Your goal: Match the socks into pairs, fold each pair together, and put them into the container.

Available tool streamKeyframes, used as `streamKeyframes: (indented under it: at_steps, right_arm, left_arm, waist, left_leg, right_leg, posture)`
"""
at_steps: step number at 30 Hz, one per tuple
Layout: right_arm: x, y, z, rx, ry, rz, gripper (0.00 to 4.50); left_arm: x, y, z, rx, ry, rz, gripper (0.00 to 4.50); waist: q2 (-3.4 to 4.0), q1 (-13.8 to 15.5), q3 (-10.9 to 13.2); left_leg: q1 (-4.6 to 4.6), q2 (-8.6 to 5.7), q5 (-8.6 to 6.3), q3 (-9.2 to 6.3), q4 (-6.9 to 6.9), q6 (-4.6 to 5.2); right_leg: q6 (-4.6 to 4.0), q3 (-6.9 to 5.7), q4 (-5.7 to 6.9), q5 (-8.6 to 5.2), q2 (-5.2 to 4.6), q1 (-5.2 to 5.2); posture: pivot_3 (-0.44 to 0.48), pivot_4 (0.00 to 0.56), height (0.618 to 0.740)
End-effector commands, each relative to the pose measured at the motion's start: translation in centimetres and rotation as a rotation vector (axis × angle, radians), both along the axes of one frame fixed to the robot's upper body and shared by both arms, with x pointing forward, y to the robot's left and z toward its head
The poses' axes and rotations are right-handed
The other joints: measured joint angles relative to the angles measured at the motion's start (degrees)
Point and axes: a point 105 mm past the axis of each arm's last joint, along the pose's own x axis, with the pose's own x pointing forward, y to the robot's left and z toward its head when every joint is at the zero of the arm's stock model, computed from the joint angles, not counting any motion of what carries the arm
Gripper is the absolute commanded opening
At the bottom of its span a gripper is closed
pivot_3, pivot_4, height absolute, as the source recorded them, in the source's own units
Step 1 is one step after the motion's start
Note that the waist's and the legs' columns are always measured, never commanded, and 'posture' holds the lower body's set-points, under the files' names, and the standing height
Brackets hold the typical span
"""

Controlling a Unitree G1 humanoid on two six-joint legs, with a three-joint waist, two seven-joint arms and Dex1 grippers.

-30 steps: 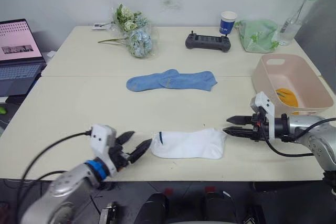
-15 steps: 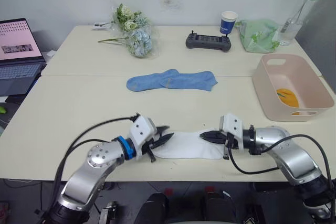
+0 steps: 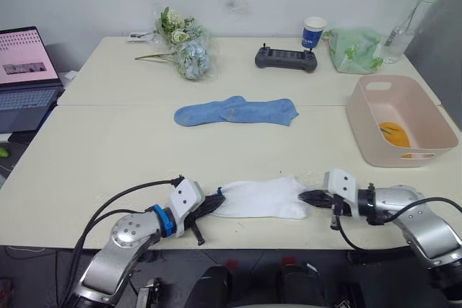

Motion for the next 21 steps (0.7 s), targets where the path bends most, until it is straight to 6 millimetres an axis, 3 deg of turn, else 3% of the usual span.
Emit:
streamKeyframes:
  at_steps: [1,3,7,9,13,21]
  right_arm:
    - [-0.1,1.5,2.8,0.092,-0.049,0.045,0.00]
    - [-0.6,2.6,2.9,0.122,-0.022,0.083,0.00]
    - [-2.0,3.8,0.5,0.065,0.040,0.152,0.00]
    - [-2.1,3.6,-0.2,0.030,0.050,0.155,0.00]
    - [-1.9,1.2,-1.3,-0.086,0.052,0.129,0.00]
    - [-0.9,0.7,3.6,0.160,0.105,-0.003,0.00]
  left_arm:
    - [-0.1,-0.7,2.5,-0.052,-0.059,-0.036,0.02]
    - [-0.3,-1.7,3.0,-0.058,-0.074,-0.082,0.02]
    - [-0.9,-2.5,1.2,0.017,-0.033,-0.141,0.02]
    - [-1.0,-2.4,0.5,0.047,-0.014,-0.147,0.02]
    - [-0.4,-0.8,-0.5,0.101,0.005,-0.085,0.02]
    - [-0.5,-0.4,2.2,-0.038,-0.025,-0.061,0.02]
  waist:
    - [0.00,0.0,0.0]
    - [0.00,0.0,0.0]
    - [0.00,0.0,0.0]
    - [0.00,0.0,0.0]
    - [0.00,0.1,0.0]
    - [0.00,0.0,0.0]
  left_leg:
    - [-0.02,0.00,0.00,-0.03,0.00,0.00]
    - [-0.03,0.00,0.00,-0.02,0.01,0.00]
    - [-0.04,-0.02,0.02,-0.03,0.01,-0.05]
    - [-0.06,-0.03,0.04,-0.01,0.01,-0.08]
    - [-0.03,-0.02,0.01,-0.02,0.01,-0.02]
    - [-0.03,0.00,-0.01,-0.03,0.01,0.02]
  right_leg:
    - [0.00,-0.03,0.00,0.00,0.00,-0.01]
    - [0.00,-0.02,0.00,0.00,0.00,0.00]
    - [0.00,-0.05,-0.03,0.00,-0.01,0.02]
    - [0.00,-0.04,-0.04,0.00,0.00,0.00]
    - [0.00,-0.05,-0.01,0.00,0.00,0.00]
    - [0.00,-0.04,-0.02,0.00,0.00,0.02]
  posture:
    - [0.000,0.150,0.740]
    - [0.000,0.150,0.740]
    - [0.000,0.150,0.740]
    - [0.000,0.150,0.740]
    - [0.000,0.150,0.740]
    - [0.000,0.150,0.740]
